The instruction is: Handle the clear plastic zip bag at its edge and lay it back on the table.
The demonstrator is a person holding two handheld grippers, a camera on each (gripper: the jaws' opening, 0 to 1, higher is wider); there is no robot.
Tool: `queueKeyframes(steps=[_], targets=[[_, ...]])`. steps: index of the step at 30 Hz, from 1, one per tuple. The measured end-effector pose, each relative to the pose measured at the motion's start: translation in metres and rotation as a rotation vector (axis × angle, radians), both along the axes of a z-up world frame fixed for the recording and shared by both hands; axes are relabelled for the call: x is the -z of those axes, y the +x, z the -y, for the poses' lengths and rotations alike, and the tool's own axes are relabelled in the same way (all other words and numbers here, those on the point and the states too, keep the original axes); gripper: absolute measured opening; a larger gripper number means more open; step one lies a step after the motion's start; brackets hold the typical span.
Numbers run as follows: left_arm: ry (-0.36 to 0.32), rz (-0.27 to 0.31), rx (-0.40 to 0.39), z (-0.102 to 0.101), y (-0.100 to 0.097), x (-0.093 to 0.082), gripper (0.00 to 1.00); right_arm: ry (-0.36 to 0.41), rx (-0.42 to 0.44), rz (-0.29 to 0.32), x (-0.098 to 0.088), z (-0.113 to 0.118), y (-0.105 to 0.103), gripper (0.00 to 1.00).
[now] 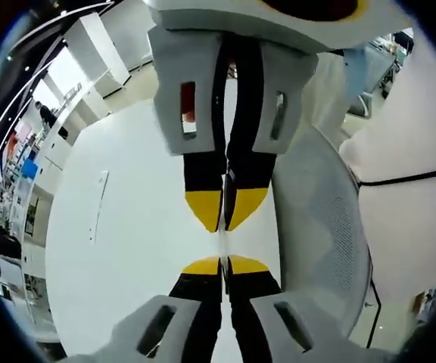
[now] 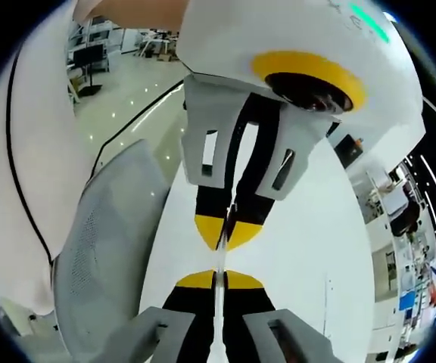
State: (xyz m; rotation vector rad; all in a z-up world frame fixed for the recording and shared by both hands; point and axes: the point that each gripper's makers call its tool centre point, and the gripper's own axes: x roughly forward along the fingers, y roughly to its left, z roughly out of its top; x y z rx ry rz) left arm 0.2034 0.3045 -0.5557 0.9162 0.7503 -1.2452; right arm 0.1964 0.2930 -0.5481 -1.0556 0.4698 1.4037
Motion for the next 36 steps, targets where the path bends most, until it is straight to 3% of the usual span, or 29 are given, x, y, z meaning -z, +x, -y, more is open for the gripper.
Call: queueKeyframes(steps=[15, 36], targets=[[-0.008, 0.008, 0.027, 0.004, -0.005, -0.001, 0.00, -0.006, 0.002, -0.017, -0.001, 0.004, -0.002, 0.00], [-0.071, 0.003, 0.015, -0.002, -0.002, -0.004, 0.00, -0.024, 0.022, -0.024, -0.003, 0.020, 0.005, 0.00]])
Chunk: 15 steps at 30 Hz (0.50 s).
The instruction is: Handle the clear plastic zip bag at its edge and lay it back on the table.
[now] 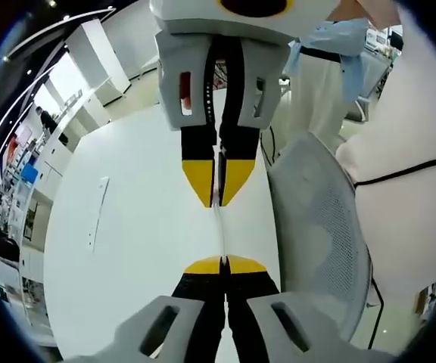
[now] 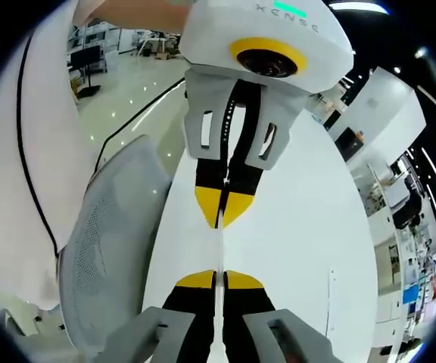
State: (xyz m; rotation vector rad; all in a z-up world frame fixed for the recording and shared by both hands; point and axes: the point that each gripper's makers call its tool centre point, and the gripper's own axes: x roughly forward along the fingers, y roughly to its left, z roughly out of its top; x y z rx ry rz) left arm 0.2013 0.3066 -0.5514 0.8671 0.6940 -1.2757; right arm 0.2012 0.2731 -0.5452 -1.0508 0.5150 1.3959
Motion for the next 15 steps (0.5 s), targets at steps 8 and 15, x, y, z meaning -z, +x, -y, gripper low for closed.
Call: queueKeyframes(steps=[8, 15], targets=[[-0.008, 0.016, 0.002, 0.000, 0.001, -0.002, 0.00, -0.004, 0.012, -0.001, -0.002, 0.007, 0.003, 0.00], [-0.018, 0.025, 0.000, -0.001, 0.002, -0.004, 0.00, -0.003, 0.024, -0.006, -0.004, 0.013, 0.005, 0.00]])
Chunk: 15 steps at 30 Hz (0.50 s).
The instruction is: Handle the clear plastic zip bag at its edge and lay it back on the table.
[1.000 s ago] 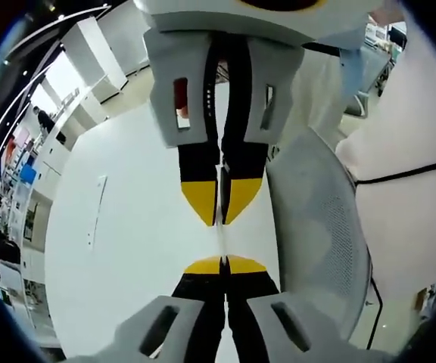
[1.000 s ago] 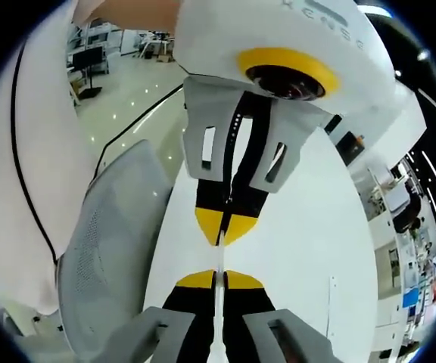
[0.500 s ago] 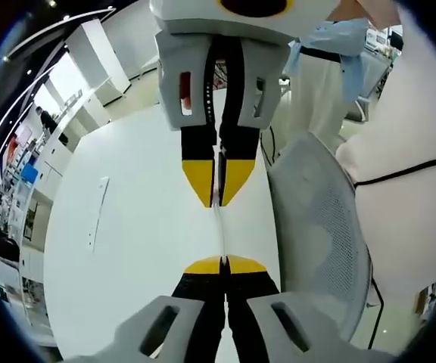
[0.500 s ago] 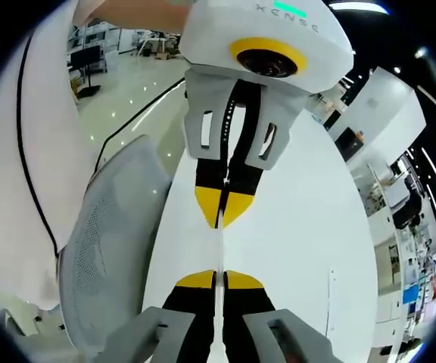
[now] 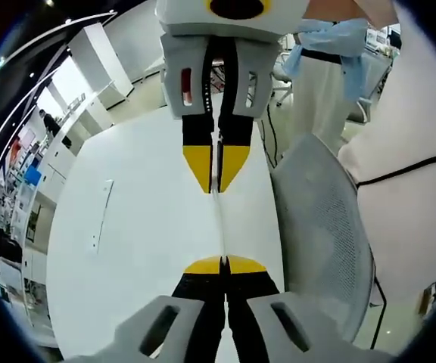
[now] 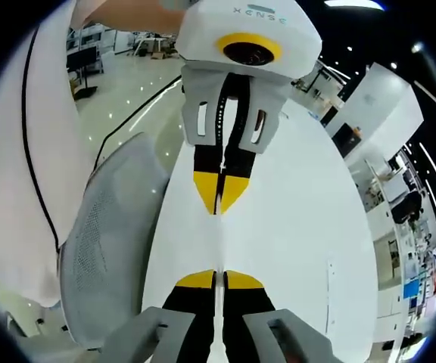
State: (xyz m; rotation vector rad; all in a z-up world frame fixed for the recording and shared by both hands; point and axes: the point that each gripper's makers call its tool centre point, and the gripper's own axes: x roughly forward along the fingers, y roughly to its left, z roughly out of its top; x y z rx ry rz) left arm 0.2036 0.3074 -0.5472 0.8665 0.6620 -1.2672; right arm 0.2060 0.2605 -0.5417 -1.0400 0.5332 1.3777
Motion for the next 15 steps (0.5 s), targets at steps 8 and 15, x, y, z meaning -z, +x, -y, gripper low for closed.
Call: queueKeyframes(steps=[8, 15], targets=[[-0.007, 0.004, -0.003, -0.002, 0.002, -0.001, 0.00, -0.006, 0.013, -0.001, 0.000, 0.008, 0.003, 0.00], [-0.016, 0.012, -0.006, 0.001, 0.002, -0.004, 0.00, -0.007, 0.025, -0.003, -0.002, 0.013, 0.004, 0.00]])
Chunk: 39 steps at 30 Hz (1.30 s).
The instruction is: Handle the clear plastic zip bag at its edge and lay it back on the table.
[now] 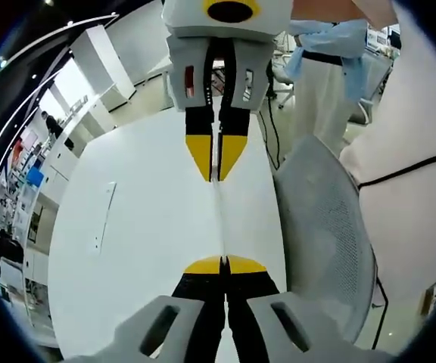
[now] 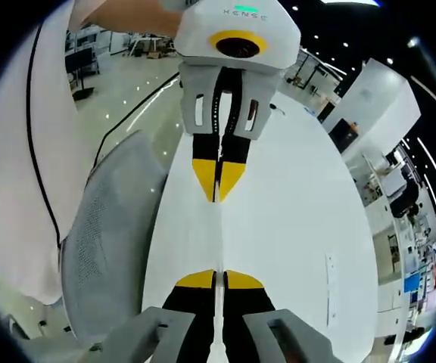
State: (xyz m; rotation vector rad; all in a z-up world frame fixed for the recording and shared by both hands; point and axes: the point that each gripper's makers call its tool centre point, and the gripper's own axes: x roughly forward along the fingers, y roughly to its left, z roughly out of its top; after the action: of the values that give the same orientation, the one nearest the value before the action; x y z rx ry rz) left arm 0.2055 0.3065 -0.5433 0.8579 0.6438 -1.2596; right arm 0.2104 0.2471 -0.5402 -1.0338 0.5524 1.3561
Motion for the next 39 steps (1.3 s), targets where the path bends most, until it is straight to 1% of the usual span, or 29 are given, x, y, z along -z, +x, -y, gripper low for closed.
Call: queueKeyframes(steps=[22, 39], targets=[[-0.008, 0.000, -0.020, -0.003, 0.001, -0.001, 0.00, -0.018, 0.029, 0.001, -0.001, 0.021, 0.004, 0.00], [0.002, 0.000, -0.037, -0.013, 0.009, 0.006, 0.00, -0.024, 0.055, -0.007, 0.004, 0.031, 0.011, 0.00]])
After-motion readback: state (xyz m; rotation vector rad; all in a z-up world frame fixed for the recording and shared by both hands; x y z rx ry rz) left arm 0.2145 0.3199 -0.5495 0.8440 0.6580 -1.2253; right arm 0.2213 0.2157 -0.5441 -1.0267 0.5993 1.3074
